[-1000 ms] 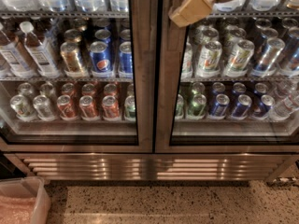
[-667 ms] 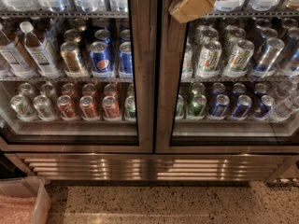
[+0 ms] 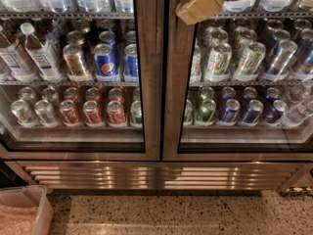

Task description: Open right fridge door

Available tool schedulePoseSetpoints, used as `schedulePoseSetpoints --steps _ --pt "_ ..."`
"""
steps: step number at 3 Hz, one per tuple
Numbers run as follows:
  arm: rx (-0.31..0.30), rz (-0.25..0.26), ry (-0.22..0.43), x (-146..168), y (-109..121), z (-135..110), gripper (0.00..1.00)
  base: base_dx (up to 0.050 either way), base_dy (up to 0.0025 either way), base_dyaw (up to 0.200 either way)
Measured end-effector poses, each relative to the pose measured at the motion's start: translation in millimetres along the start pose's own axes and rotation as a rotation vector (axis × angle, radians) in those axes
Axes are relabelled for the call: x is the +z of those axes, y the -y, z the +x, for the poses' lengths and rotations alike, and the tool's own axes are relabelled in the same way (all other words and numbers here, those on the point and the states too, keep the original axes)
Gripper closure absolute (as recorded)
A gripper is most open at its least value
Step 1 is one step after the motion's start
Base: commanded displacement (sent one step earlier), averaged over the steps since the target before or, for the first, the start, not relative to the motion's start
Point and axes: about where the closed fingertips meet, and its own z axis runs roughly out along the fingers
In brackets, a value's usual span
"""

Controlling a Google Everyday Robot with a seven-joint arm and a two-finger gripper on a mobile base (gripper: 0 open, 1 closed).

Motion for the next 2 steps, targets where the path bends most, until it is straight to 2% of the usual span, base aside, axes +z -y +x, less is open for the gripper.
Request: schedulePoseSetpoints --steps 2 --pt "-0.018 0.006 0.023 -4.3 0.6 -3.7 1.00 0.000 0.00000 0.000"
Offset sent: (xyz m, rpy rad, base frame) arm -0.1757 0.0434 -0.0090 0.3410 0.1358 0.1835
